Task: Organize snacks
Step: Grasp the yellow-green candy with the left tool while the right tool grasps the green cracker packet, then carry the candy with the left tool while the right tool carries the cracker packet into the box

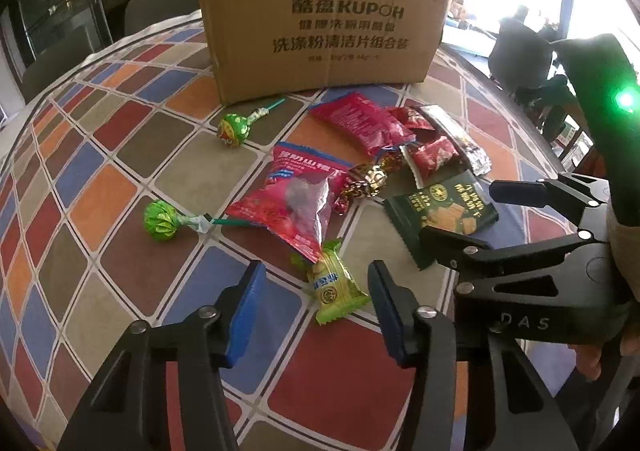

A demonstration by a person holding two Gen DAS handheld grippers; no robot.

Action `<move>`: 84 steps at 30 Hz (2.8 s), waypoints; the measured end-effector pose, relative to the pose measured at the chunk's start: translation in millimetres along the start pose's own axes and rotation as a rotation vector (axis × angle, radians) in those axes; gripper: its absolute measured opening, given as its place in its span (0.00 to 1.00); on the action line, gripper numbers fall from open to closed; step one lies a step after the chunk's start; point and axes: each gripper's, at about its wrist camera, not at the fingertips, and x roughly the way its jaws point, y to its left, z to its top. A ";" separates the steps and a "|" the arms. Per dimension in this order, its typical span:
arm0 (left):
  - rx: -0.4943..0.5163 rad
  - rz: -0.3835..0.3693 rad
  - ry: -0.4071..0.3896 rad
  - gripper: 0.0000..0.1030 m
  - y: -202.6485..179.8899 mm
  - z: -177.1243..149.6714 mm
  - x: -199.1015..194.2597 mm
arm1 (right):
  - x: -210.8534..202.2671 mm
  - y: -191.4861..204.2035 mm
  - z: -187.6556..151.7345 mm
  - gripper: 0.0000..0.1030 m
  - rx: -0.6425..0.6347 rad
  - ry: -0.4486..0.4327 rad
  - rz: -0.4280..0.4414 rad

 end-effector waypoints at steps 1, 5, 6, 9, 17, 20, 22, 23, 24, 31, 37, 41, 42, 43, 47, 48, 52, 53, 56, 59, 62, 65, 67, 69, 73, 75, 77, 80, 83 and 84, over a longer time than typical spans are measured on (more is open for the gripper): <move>-0.007 -0.006 0.004 0.46 1.0 0.8 1.3 | 1.2 0.1 0.4 0.82 0.002 0.003 0.002; -0.023 -0.014 0.006 0.45 2.2 2.7 3.0 | 4.2 -1.8 0.6 0.82 0.017 0.007 0.011; -0.021 -0.017 0.008 0.44 1.8 3.0 3.6 | 4.7 -2.2 0.9 0.82 0.022 0.008 0.017; -0.030 -0.027 0.015 0.44 3.3 3.3 6.1 | 6.2 -3.6 0.7 0.82 0.029 0.011 0.021; -0.042 0.009 0.013 0.38 3.4 1.5 12.1 | 6.5 -5.8 0.6 0.82 0.039 0.007 0.018; -0.026 0.045 0.008 0.21 0.7 1.5 12.4 | 5.9 -7.1 0.0 0.82 0.046 0.005 0.016; -0.036 0.020 0.013 0.21 3.0 0.9 11.0 | 5.7 -6.1 0.1 0.83 0.045 0.007 0.026; -0.044 0.006 0.017 0.21 4.4 0.5 10.1 | 5.8 -4.3 -0.3 0.83 0.039 0.008 0.023; -0.051 -0.006 0.020 0.21 5.4 -0.3 9.1 | 6.2 -1.9 -0.5 0.83 0.028 0.008 0.017; -0.067 -0.029 0.018 0.21 7.4 -7.2 2.8 | 9.1 7.6 -0.6 0.90 0.024 -0.002 -0.006; -0.072 -0.037 0.012 0.21 5.6 -7.3 -0.3 | 4.2 8.6 -5.9 0.79 0.023 -0.021 -0.002; -0.076 -0.044 0.009 0.21 4.6 -8.3 -3.6 | 0.7 9.1 -9.6 0.73 0.023 -0.023 0.006; -0.075 -0.043 0.008 0.21 3.7 -8.2 -4.4 | 0.4 8.4 -9.9 0.73 0.026 -0.023 0.009; -0.074 -0.043 0.006 0.21 2.9 -8.4 -5.5 | -0.4 7.7 -10.7 0.72 0.029 -0.024 0.012; -0.069 -0.043 -0.007 0.21 -0.2 -9.1 -11.9 | -3.8 4.0 -14.9 0.71 0.043 -0.020 0.024; -0.067 -0.043 -0.010 0.21 -1.4 -8.8 -13.4 | -5.4 3.3 -16.6 0.71 0.045 -0.021 0.029; -0.058 -0.043 -0.029 0.21 -4.8 -9.6 -21.9 | -12.0 0.6 -22.5 0.71 0.054 -0.026 0.036; -0.057 -0.045 -0.034 0.21 -5.9 -9.8 -24.8 | -13.8 0.0 -23.0 0.71 0.058 -0.028 0.039; -0.053 -0.045 -0.051 0.21 -8.8 -9.8 -33.0 | -22.2 -1.7 -24.8 0.71 0.062 -0.042 0.043; -0.054 -0.044 -0.074 0.21 -10.2 -9.1 -42.8 | -32.2 -1.9 -24.2 0.71 0.062 -0.064 0.044; -0.054 -0.036 -0.101 0.21 -10.0 -6.2 -52.7 | -42.7 -3.0 -22.6 0.71 0.066 -0.092 0.044; -0.057 -0.032 -0.133 0.21 -8.5 -1.5 -63.8 | -54.4 -5.6 -19.6 0.71 0.072 -0.125 0.043; -0.058 -0.032 -0.156 0.21 -7.4 2.2 -71.8 | -64.2 -7.4 -16.3 0.71 0.077 -0.154 0.044; -0.057 -0.028 -0.178 0.21 -7.1 6.4 -78.9 | -72.1 -9.1 -13.5 0.71 0.080 -0.179 0.044; -0.066 -0.035 -0.221 0.21 -5.1 15.1 -93.8 | -89.2 -11.4 -6.7 0.71 0.080 -0.234 0.040; -0.060 -0.031 -0.241 0.21 -5.4 19.7 -99.6 | -96.9 -12.9 -2.3 0.71 0.081 -0.260 0.038; -0.056 -0.032 -0.262 0.21 -5.4 25.4 -106.3 | -103.6 -13.8 1.6 0.71 0.084 -0.283 0.039; -0.054 -0.042 -0.296 0.21 -3.5 36.2 -116.0 | -114.1 -13.9 9.1 0.71 0.078 -0.317 0.037; -0.043 -0.030 -0.337 0.21 -2.0 47.6 -125.8 | -125.2 -14.8 17.0 0.71 0.078 -0.353 0.040; -0.038 -0.026 -0.349 0.21 -1.8 51.6 -128.6 | -127.8 -14.9 19.2 0.71 0.079 -0.364 0.041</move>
